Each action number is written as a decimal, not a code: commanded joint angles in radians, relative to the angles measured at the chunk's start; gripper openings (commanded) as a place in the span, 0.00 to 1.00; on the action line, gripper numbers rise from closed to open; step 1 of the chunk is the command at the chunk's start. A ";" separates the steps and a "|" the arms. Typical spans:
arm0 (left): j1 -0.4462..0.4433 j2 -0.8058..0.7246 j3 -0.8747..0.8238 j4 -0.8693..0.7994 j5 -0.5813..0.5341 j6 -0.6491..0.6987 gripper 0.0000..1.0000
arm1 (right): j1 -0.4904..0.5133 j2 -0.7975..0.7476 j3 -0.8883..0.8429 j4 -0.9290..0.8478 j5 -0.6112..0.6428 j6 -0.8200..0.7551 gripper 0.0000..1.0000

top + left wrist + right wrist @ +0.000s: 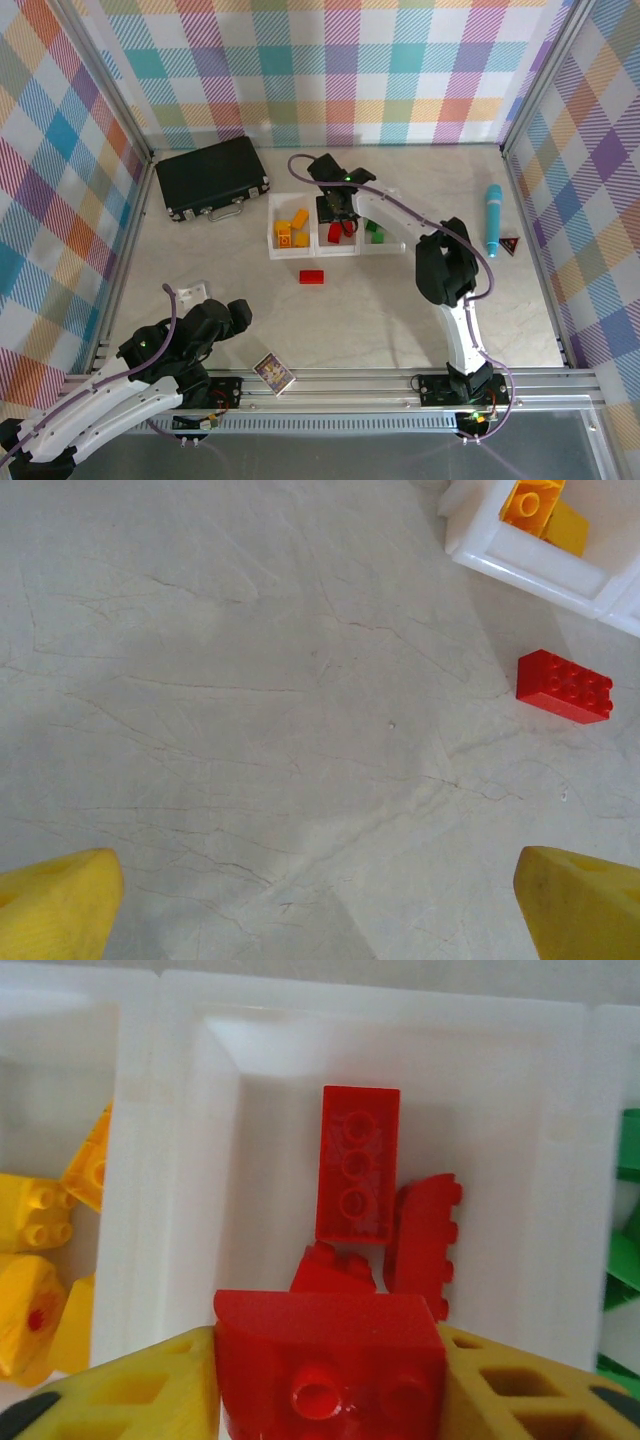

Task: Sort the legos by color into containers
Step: Place the lego in the container, then pick up the lego from the center of the table.

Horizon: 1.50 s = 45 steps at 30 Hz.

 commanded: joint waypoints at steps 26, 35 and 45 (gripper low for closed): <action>0.006 -0.005 0.018 0.011 -0.027 0.004 1.00 | 0.079 -0.419 -0.397 0.035 -0.126 0.194 0.92; 0.007 -0.029 0.033 0.017 0.020 0.009 1.00 | 0.250 -0.307 -0.421 0.074 -0.108 0.338 0.98; 0.005 -0.058 0.116 -0.075 0.011 0.006 1.00 | 0.267 -0.167 -0.351 0.048 -0.086 0.362 0.99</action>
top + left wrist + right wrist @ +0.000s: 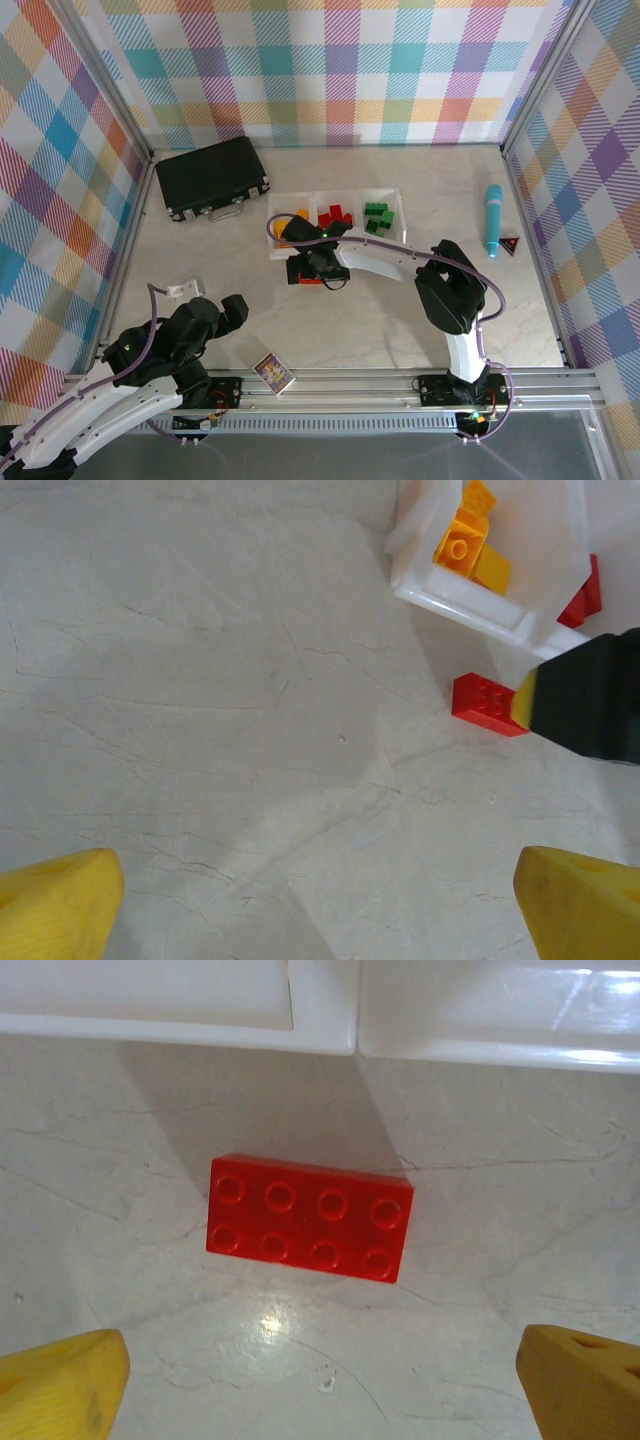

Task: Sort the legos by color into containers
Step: Pick up the lego from the center of the table.

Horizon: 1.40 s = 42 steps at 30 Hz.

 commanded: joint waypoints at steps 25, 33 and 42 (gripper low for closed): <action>0.005 -0.016 -0.008 -0.025 0.000 0.004 1.00 | 0.000 0.208 0.163 -0.056 0.070 0.034 0.97; 0.005 -0.016 -0.010 -0.025 0.004 0.002 1.00 | -0.001 0.236 0.169 -0.038 0.051 0.028 0.86; 0.005 -0.015 -0.025 -0.018 0.004 0.001 1.00 | 0.001 0.228 0.115 -0.005 0.030 0.040 0.77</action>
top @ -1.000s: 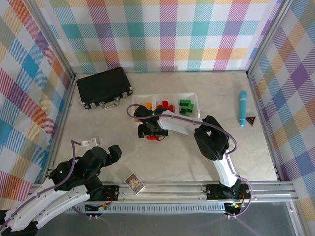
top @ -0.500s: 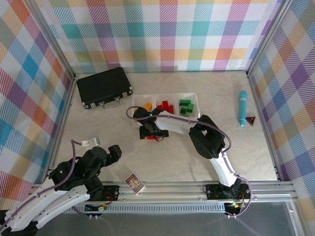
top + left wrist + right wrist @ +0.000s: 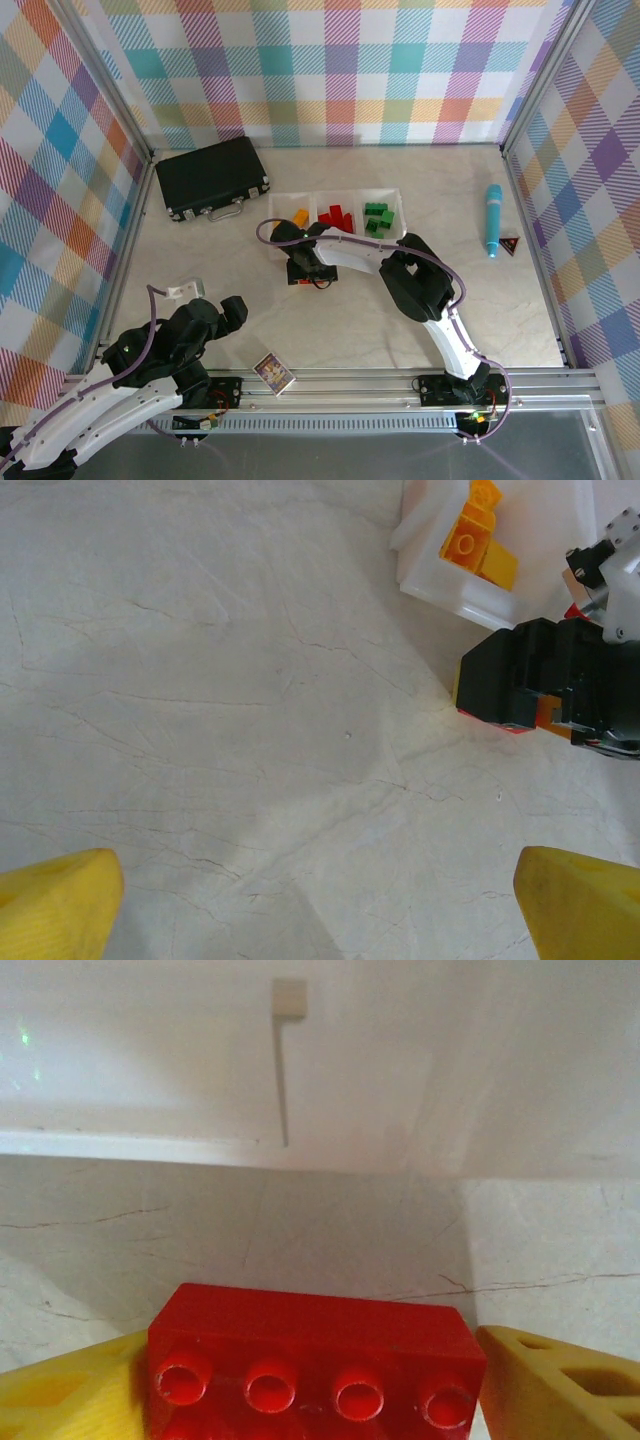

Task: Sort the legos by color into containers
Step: Pick up the lego from the center of the table, then place the lego in the container.

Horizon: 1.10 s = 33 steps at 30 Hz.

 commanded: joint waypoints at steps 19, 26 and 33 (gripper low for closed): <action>0.005 -0.005 -0.014 -0.011 -0.003 0.002 1.00 | 0.012 -0.217 -0.040 -0.047 0.094 -0.125 0.40; 0.006 -0.005 -0.022 -0.006 -0.012 -0.004 1.00 | -0.034 -0.344 0.027 -0.046 0.220 -0.316 0.42; 0.005 -0.012 -0.023 0.000 -0.007 0.002 1.00 | -0.184 -0.261 0.153 -0.024 0.142 -0.420 0.41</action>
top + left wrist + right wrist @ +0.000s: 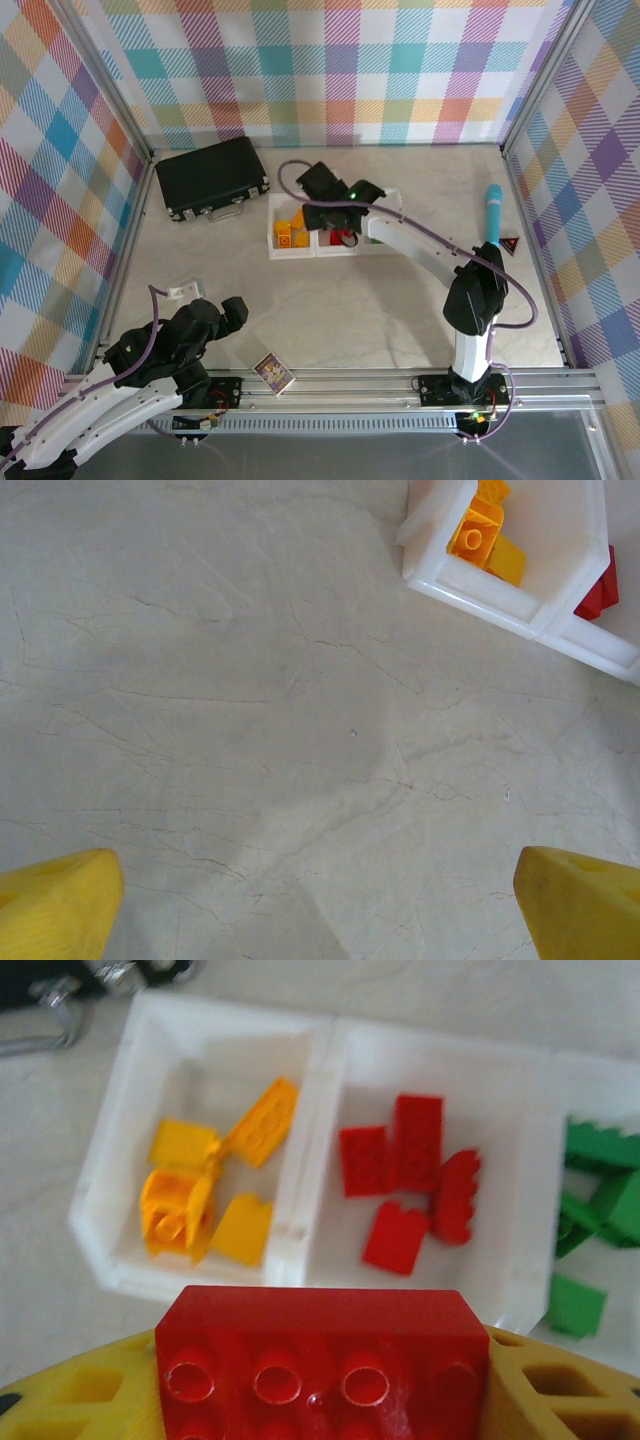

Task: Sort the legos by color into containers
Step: Place the lego in the container.

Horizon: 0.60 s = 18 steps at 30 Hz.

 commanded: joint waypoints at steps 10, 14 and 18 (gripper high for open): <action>0.005 -0.040 -0.021 0.000 -0.026 -0.005 1.00 | -0.144 0.251 0.173 0.047 -0.133 -0.133 0.39; 0.005 -0.061 -0.020 -0.017 -0.037 -0.015 1.00 | -0.148 0.316 0.244 0.014 -0.150 -0.141 0.42; 0.005 -0.080 -0.021 -0.026 -0.050 -0.018 1.00 | -0.152 0.346 0.288 -0.013 -0.148 -0.140 0.55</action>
